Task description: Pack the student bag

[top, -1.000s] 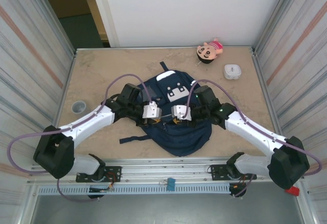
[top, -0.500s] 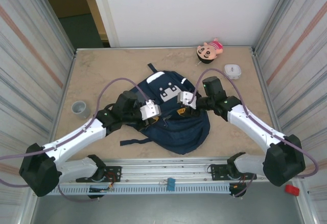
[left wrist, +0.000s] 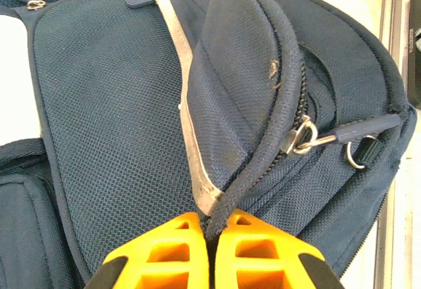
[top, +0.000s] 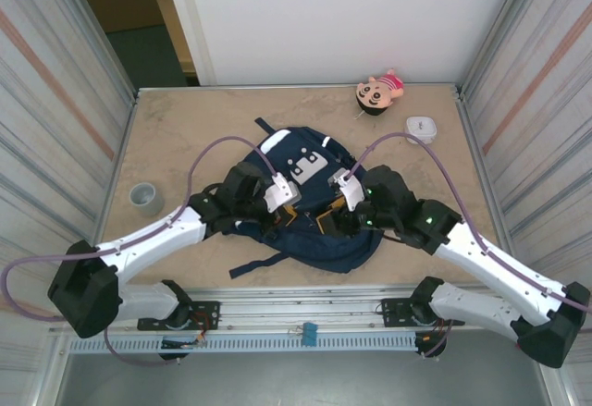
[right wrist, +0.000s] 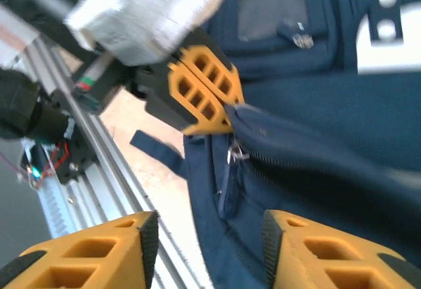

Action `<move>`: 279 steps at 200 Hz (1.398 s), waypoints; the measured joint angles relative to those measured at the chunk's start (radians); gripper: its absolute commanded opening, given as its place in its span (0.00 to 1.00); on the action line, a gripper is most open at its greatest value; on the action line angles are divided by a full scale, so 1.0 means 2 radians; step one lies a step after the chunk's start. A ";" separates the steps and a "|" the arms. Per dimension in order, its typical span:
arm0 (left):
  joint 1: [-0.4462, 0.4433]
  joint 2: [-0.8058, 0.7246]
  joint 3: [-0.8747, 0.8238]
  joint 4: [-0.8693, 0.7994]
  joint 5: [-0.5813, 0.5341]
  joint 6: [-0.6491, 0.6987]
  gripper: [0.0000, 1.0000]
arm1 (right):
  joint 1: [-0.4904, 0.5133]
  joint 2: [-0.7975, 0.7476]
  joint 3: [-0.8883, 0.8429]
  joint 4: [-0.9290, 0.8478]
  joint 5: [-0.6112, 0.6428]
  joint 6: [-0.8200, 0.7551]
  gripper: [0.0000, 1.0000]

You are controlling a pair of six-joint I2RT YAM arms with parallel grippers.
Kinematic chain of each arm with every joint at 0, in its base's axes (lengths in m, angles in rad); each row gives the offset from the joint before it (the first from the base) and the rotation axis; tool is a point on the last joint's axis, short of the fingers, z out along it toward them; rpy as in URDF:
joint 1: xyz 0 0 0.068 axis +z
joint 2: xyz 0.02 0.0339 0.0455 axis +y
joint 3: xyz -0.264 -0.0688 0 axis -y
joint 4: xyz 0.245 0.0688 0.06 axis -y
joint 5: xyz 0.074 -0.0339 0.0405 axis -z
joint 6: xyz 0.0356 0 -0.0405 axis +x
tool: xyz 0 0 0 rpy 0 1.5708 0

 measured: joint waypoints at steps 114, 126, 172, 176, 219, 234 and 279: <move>0.000 0.016 0.018 -0.008 0.018 -0.017 0.00 | 0.049 0.109 0.059 -0.044 0.089 0.189 0.41; 0.000 0.016 0.019 -0.008 0.018 -0.017 0.00 | 0.049 0.114 0.060 -0.044 0.093 0.188 0.40; 0.000 0.016 0.024 -0.012 0.018 -0.017 0.00 | 0.049 0.141 0.074 -0.046 0.111 0.175 0.30; 0.000 0.016 0.024 -0.013 0.018 -0.017 0.00 | 0.049 0.144 0.075 -0.047 0.113 0.174 0.27; 0.001 0.016 0.026 -0.017 0.015 -0.017 0.00 | 0.049 0.153 0.090 -0.068 0.123 0.160 0.01; 0.002 0.016 0.028 -0.017 0.014 -0.015 0.00 | 0.046 0.152 0.093 -0.071 0.122 0.157 0.00; 0.016 0.015 0.030 -0.017 0.013 -0.006 0.00 | -0.010 0.121 0.093 -0.094 0.086 0.139 0.00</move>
